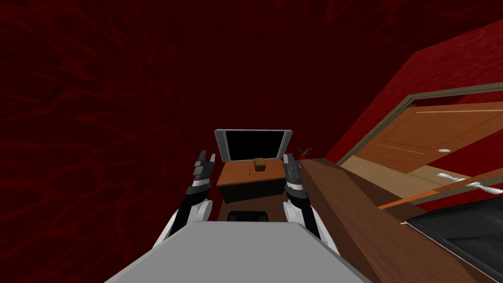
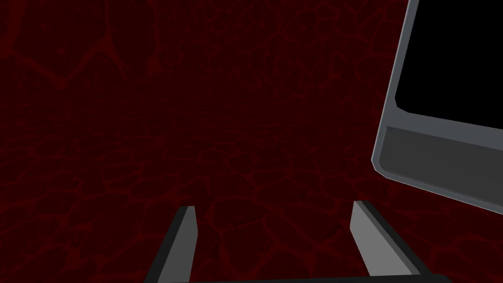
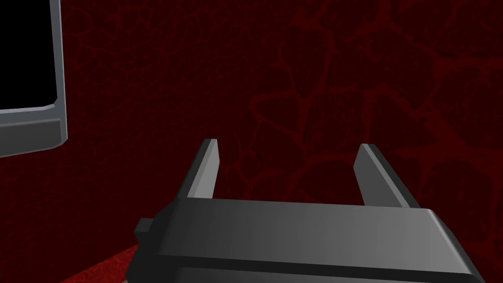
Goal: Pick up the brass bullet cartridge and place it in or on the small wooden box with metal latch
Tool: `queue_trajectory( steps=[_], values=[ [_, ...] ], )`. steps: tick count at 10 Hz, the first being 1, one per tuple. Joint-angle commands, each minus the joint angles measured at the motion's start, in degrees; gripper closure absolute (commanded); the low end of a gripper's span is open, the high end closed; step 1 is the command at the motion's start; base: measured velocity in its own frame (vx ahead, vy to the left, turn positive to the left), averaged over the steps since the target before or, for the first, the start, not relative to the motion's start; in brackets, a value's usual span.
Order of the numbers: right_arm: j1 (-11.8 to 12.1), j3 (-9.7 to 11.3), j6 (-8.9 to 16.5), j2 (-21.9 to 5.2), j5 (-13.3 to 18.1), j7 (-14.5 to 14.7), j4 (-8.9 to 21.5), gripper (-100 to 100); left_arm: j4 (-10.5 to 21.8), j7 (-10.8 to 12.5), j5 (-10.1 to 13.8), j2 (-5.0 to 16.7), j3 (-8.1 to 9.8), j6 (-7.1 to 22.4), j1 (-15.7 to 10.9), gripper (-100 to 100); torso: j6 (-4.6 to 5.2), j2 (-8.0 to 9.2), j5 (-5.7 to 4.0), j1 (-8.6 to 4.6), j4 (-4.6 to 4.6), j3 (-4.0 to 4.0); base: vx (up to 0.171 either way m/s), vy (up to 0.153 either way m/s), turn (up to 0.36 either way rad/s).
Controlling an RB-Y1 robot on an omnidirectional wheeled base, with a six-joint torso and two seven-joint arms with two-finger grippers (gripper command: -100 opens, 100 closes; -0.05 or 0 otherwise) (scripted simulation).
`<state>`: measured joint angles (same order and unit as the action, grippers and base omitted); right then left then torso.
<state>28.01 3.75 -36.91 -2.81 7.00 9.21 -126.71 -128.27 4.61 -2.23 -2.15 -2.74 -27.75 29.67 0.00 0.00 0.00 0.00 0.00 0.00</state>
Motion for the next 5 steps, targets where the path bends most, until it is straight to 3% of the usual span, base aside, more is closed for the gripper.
queue_trajectory(
  steps=[1,5],
  values=[
    [0.0,0.0,0.0,0.0,0.0,0.0,0.0,0,0.5,0.1,0.3,2.2,-0.16,0.2,0.2,-100,0.00,0.00,0.00,0.00,0.00,0.00,-0.003,-0.003,-0.082],
    [0.0,0.0,0.0,0.0,0.0,0.0,0.0,0,3.1,0.4,1.7,9.1,-0.90,1.2,1.3,-100,0.02,0.06,0.00,0.01,0.01,0.03,-0.014,-0.004,-0.168]
  ],
)
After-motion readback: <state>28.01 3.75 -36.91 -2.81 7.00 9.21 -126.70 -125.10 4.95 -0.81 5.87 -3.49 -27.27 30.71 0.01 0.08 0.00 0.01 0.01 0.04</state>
